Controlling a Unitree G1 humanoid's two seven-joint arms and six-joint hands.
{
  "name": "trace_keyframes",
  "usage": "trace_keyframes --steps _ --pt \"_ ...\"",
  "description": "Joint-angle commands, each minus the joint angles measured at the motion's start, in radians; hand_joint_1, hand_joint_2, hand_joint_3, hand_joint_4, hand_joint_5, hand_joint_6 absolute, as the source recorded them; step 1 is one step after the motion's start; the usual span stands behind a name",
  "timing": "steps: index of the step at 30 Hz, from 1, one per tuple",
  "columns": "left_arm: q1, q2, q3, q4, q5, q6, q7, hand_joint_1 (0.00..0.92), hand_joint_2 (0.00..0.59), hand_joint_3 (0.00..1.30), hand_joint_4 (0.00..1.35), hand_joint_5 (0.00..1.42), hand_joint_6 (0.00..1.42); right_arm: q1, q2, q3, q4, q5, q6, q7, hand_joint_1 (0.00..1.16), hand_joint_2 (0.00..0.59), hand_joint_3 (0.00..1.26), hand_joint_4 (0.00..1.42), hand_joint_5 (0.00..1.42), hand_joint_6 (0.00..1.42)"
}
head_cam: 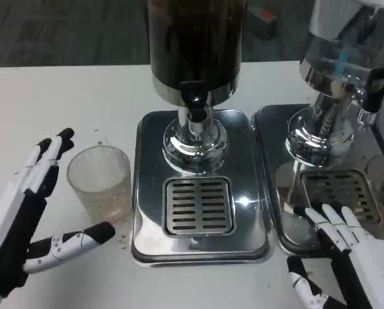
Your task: Grasp the cup under the faucet to collect the drink, then remove the cup.
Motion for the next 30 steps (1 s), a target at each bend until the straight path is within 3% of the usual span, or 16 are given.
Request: trace_keyframes --steps 1,13,30 --pt "-0.06 -0.004 -0.017 0.061 -0.029 0.025 -0.052 0.0 0.0 0.0 0.0 0.0 0.1 -0.001 0.005 0.006 -0.012 0.003 0.01 0.006 0.29 0.471 0.17 0.08 0.03 0.16" --pt "-0.182 0.001 -0.045 0.212 -0.123 0.017 -0.178 0.0 0.0 0.0 0.0 0.06 0.13 -0.009 0.003 0.01 -0.01 0.016 0.013 0.019 0.29 0.471 0.18 0.1 0.05 0.19" --pt "-0.299 0.002 -0.089 0.356 -0.139 0.01 -0.255 0.0 0.0 0.0 0.0 0.13 0.16 0.004 0.006 0.009 -0.018 0.03 0.012 0.021 0.29 0.471 0.2 0.11 0.06 0.21"
